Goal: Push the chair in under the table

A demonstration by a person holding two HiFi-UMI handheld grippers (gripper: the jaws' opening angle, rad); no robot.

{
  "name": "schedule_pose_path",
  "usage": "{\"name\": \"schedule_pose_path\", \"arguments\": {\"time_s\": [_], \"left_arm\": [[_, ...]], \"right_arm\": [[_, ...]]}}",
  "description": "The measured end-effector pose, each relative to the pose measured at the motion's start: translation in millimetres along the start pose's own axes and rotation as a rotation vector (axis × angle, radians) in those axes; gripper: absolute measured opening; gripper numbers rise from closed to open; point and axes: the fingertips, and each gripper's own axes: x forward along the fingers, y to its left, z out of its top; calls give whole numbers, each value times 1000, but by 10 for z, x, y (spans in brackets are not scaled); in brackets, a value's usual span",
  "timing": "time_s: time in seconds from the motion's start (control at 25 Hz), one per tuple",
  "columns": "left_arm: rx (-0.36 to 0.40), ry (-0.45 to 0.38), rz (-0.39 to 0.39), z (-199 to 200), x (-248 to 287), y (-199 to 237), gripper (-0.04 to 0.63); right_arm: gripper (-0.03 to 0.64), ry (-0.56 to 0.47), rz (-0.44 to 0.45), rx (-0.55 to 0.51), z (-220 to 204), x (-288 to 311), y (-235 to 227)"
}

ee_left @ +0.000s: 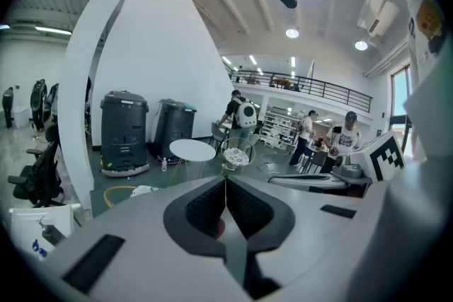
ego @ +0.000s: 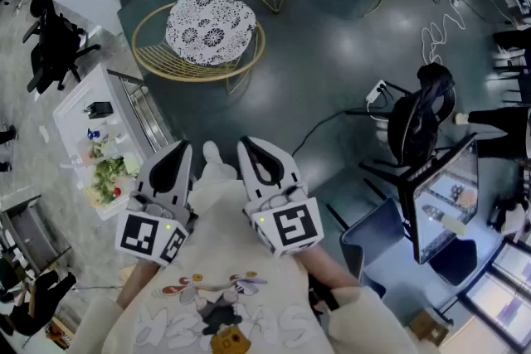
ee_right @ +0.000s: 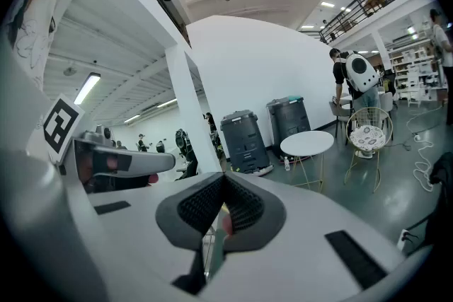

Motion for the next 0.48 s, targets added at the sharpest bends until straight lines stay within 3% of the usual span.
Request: {"name": "schedule_pose_path", "arguments": {"time_s": [0.48], "left_arm": [[-25,-25,15,-20,-216,193,12]], "right_arm": [[6,-36,56,-12,35,68,320]]}}
